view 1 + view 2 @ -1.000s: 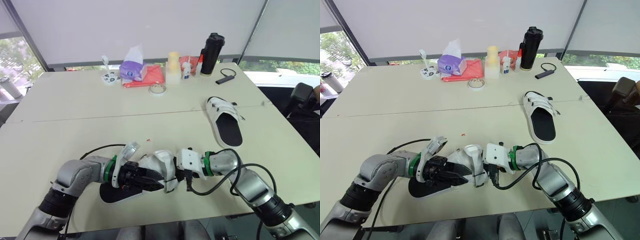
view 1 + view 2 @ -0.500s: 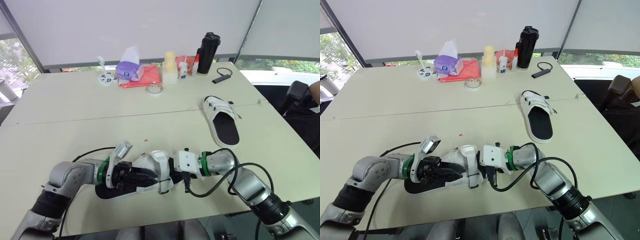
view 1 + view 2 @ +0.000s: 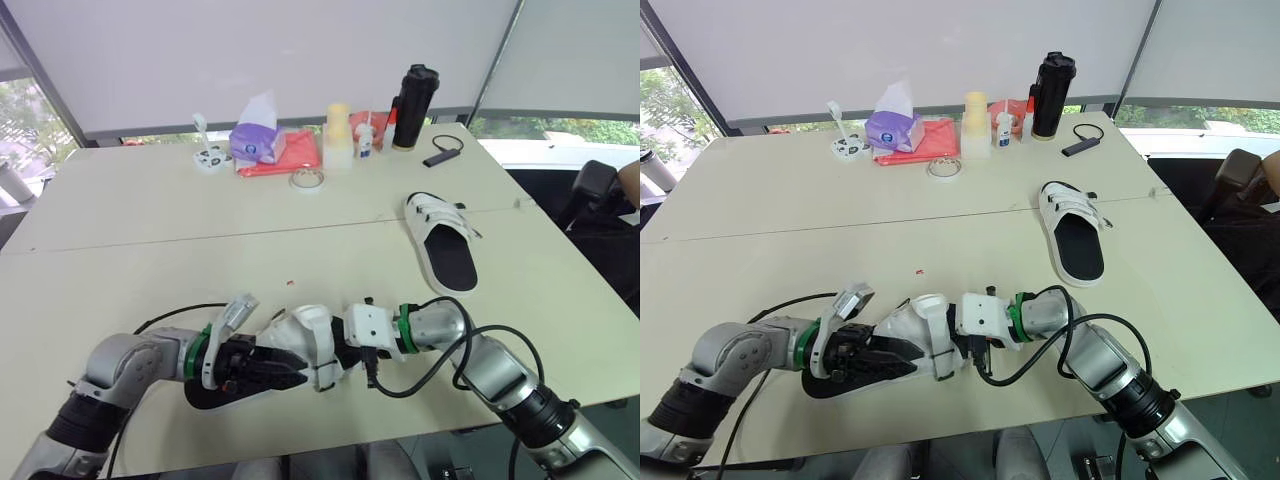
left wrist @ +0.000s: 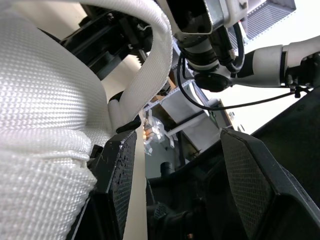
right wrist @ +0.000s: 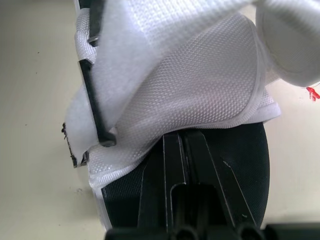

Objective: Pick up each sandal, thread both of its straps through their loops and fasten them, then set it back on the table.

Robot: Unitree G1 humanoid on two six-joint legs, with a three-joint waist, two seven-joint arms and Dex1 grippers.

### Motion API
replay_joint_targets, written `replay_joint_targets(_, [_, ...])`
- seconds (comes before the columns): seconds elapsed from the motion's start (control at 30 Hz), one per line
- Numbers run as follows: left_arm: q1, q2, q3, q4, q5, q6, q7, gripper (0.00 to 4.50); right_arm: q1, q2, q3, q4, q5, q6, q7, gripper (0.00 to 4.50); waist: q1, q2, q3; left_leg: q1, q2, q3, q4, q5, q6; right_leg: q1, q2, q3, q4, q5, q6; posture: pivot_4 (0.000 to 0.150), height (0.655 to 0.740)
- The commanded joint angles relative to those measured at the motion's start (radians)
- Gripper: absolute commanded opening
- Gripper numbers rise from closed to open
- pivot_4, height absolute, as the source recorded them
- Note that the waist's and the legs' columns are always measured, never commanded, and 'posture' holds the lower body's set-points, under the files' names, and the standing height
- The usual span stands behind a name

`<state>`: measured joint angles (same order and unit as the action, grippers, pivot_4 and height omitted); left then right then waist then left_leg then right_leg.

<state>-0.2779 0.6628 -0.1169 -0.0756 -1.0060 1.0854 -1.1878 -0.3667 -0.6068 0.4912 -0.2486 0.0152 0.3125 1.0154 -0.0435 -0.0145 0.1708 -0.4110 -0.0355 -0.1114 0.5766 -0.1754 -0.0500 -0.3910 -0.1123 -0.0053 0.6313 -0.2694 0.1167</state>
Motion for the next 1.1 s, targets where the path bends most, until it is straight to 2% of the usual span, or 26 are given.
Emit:
replay_joint_targets(0.03, [-0.069,-0.016,0.221,0.138,-0.149,0.107,0.108,3.16,0.046,-0.040,0.046,0.106,-0.057,0.039,0.022,0.00,0.001,0.000,0.000,0.000,0.000,-0.001,0.000,0.000,0.000,0.000,0.000,0.000,0.000,0.000,0.000,0.150,0.7296])
replay_joint_targets(0.1, [-0.038,0.030,0.150,0.077,-0.045,0.038,0.067,3.16,0.045,-0.041,0.047,0.107,-0.058,0.037,0.021,0.00,-0.001,-0.001,0.000,0.000,0.000,-0.002,0.001,0.000,0.000,0.001,0.000,-0.001,0.000,-0.001,0.002,0.150,0.7296])
replay_joint_targets(0.13, [-0.007,0.077,0.066,0.036,0.082,-0.074,0.027,3.16,0.044,-0.041,0.047,0.108,-0.058,0.037,0.021,0.00,-0.003,-0.001,0.000,0.001,0.000,-0.001,0.001,0.000,0.000,0.001,0.000,-0.001,0.000,0.000,0.001,0.150,0.7296])
replay_joint_targets(0.2, [0.025,0.128,-0.028,0.004,0.231,-0.224,-0.021,3.16,0.044,-0.041,0.046,0.108,-0.057,0.035,0.020,0.00,-0.002,0.000,-0.001,0.002,0.000,0.002,0.000,0.000,0.000,0.000,0.000,0.000,0.000,0.001,-0.002,0.150,0.7296])
replay_joint_targets(0.27, [0.025,0.144,-0.047,0.011,0.274,-0.290,-0.044,3.16,0.045,-0.043,0.046,0.107,-0.057,0.034,0.020,0.00,-0.001,0.001,-0.001,0.002,0.000,0.004,-0.001,0.000,0.000,0.000,0.000,0.000,0.000,0.001,-0.002,0.150,0.7296])
replay_joint_targets(0.3, [0.022,0.147,-0.048,0.017,0.285,-0.310,-0.054,3.16,0.046,-0.043,0.046,0.106,-0.057,0.034,0.019,0.00,0.000,0.000,-0.001,0.002,0.001,0.004,-0.001,0.000,0.000,0.000,0.000,0.000,0.000,0.001,-0.002,0.150,0.7296])
replay_joint_targets(0.37, [-0.014,0.122,0.017,0.023,0.195,-0.237,-0.032,3.16,0.044,-0.043,0.046,0.108,-0.057,0.034,0.019,0.00,0.000,0.000,-0.001,0.002,0.002,0.003,-0.001,0.000,-0.001,0.000,-0.001,0.000,0.000,0.001,-0.002,0.150,0.7296])
replay_joint_targets(0.4, [-0.077,0.053,0.132,0.108,-0.029,-0.121,0.075,3.16,0.045,-0.044,0.045,0.107,-0.057,0.034,0.019,0.00,0.000,0.001,-0.001,0.002,0.002,0.002,-0.001,-0.001,-0.001,0.000,-0.001,0.000,0.000,0.001,-0.002,0.150,0.7296])
replay_joint_targets(0.47, [-0.026,0.117,0.010,0.036,0.119,-0.188,0.010,3.16,0.043,-0.044,0.047,0.110,-0.060,0.031,0.020,0.00,0.001,-0.001,-0.001,0.001,0.003,-0.001,0.000,-0.002,-0.003,-0.001,-0.002,0.000,0.000,-0.001,0.001,0.150,0.7296])
replay_joint_targets(0.5, [0.016,0.198,-0.181,0.023,0.422,-0.394,0.031,3.16,0.040,-0.043,0.048,0.113,-0.060,0.030,0.021,0.00,-0.001,-0.002,-0.002,0.001,0.005,0.000,0.000,-0.002,-0.003,-0.001,-0.002,-0.001,-0.001,-0.001,0.001,0.150,0.7296])
replay_joint_targets(0.53, [0.050,0.261,-0.324,0.010,0.659,-0.558,0.042,3.16,0.038,-0.043,0.049,0.115,-0.060,0.029,0.021,0.00,-0.002,-0.002,-0.004,0.001,0.006,0.002,0.000,-0.002,-0.004,-0.001,-0.003,-0.001,-0.001,0.000,0.000,0.150,0.7296])
replay_joint_targets(0.57, [0.049,0.223,-0.242,0.009,0.495,-0.456,0.029,3.16,0.036,-0.042,0.049,0.116,-0.060,0.029,0.021,0.00,-0.001,0.001,-0.012,0.003,0.006,0.005,-0.001,-0.003,-0.005,0.001,-0.003,0.000,-0.002,0.002,-0.004,0.150,0.7296])
replay_joint_targets(0.63, [-0.036,0.065,0.046,0.087,-0.040,-0.177,0.132,3.16,0.033,-0.041,0.048,0.118,-0.061,0.028,0.020,0.00,0.001,0.010,-0.020,0.006,0.008,0.008,-0.001,-0.005,-0.007,0.003,-0.001,0.000,-0.004,0.001,-0.003,0.150,0.7296])
replay_joint_targets(0.67, [-0.070,0.014,0.141,0.119,-0.202,-0.094,0.180,3.16,0.032,-0.041,0.048,0.119,-0.061,0.028,0.021,0.00,0.003,0.011,-0.017,0.005,0.008,0.008,0.000,-0.005,-0.006,0.003,-0.002,0.000,-0.003,0.000,-0.001,0.150,0.7296])
replay_joint_targets(0.77, [-0.087,-0.038,0.237,0.130,-0.406,0.013,0.296,3.16,0.033,-0.042,0.048,0.118,-0.061,0.027,0.022,0.00,0.006,-0.001,-0.010,0.003,0.010,0.000,0.004,-0.005,-0.006,-0.001,0.000,-0.006,0.000,-0.001,0.001,0.150,0.7296])
replay_joint_targets(0.83, [-0.016,0.029,0.131,-0.023,-0.229,-0.027,0.226,3.16,0.035,-0.046,0.047,0.118,-0.059,0.025,0.023,0.00,0.001,-0.001,-0.010,0.002,0.010,-0.001,0.004,-0.005,-0.006,0.001,0.000,-0.007,0.000,0.000,0.000,0.150,0.7296])
replay_joint_targets(0.87, [0.000,0.031,0.127,-0.034,-0.209,-0.023,0.219,3.16,0.035,-0.047,0.047,0.119,-0.060,0.023,0.023,0.00,0.000,-0.001,-0.010,0.002,0.010,0.001,0.004,-0.005,-0.006,0.001,0.000,-0.007,0.000,0.000,-0.001,0.150,0.7296])
replay_joint_targets(0.93, [-0.002,-0.002,0.184,0.028,-0.260,0.002,0.251,3.16,0.034,-0.047,0.046,0.120,-0.060,0.022,0.024,0.00,0.004,0.001,-0.011,0.002,0.009,0.004,0.002,-0.005,-0.006,0.000,0.000,-0.005,-0.001,0.002,-0.004,0.150,0.7296])
replay_joint_targets(1.07, [0.017,-0.015,0.188,0.025,-0.249,0.030,0.260,3.16,0.032,-0.045,0.044,0.122,-0.062,0.021,0.026,0.00,0.007,0.000,-0.010,0.002,0.008,0.004,0.002,-0.005,-0.006,-0.001,0.001,-0.005,-0.001,0.002,-0.004,0.150,0.7296])
replay_joint_targets(1.1, [0.024,-0.023,0.187,0.020,-0.250,0.036,0.266,3.31,0.031,-0.044,0.044,0.123,-0.062,0.021,0.025,0.00,0.006,0.000,-0.010,0.002,0.008,0.005,0.002,-0.005,-0.006,0.000,0.001,-0.005,-0.001,0.002,-0.004,0.150,0.7296])
